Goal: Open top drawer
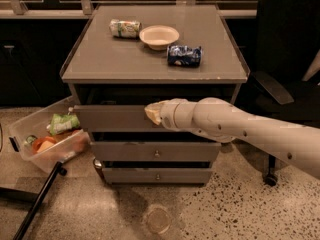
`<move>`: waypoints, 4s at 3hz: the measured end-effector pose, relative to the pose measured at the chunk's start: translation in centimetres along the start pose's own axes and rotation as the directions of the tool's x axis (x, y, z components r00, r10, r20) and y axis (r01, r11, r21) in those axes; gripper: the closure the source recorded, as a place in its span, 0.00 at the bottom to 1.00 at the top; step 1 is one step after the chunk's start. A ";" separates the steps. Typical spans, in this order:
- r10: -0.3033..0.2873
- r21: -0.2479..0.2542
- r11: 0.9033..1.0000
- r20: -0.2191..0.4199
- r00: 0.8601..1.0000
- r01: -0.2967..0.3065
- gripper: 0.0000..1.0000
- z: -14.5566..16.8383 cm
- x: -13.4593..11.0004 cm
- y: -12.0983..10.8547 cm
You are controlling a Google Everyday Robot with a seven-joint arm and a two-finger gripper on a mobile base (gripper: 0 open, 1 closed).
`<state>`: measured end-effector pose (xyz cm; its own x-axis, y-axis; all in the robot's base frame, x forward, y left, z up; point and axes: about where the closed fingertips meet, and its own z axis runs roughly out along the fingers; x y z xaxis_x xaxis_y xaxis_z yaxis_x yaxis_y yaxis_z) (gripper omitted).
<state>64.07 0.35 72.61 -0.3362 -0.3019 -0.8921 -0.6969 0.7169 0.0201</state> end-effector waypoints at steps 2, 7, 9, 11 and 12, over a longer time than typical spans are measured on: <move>0.083 0.095 0.990 0.180 0.980 -0.101 1.00 5.6 -0.7 -4.1; 0.240 0.109 0.967 -0.081 0.967 -0.231 1.00 12.1 -1.3 -2.5; 0.257 0.129 0.961 -0.100 0.961 -0.244 1.00 11.7 -0.4 -4.1; 0.265 0.131 0.960 -0.115 0.958 -0.249 1.00 11.5 -0.2 -4.1; 0.272 0.131 0.958 -0.128 0.954 -0.256 1.00 11.1 0.2 -4.1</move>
Offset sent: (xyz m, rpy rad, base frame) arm 0.1063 0.0031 -0.0325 0.2302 -0.1590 -0.2487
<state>73.86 4.36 67.37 -0.5915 -0.1731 -0.7875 -0.4981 0.8465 0.1881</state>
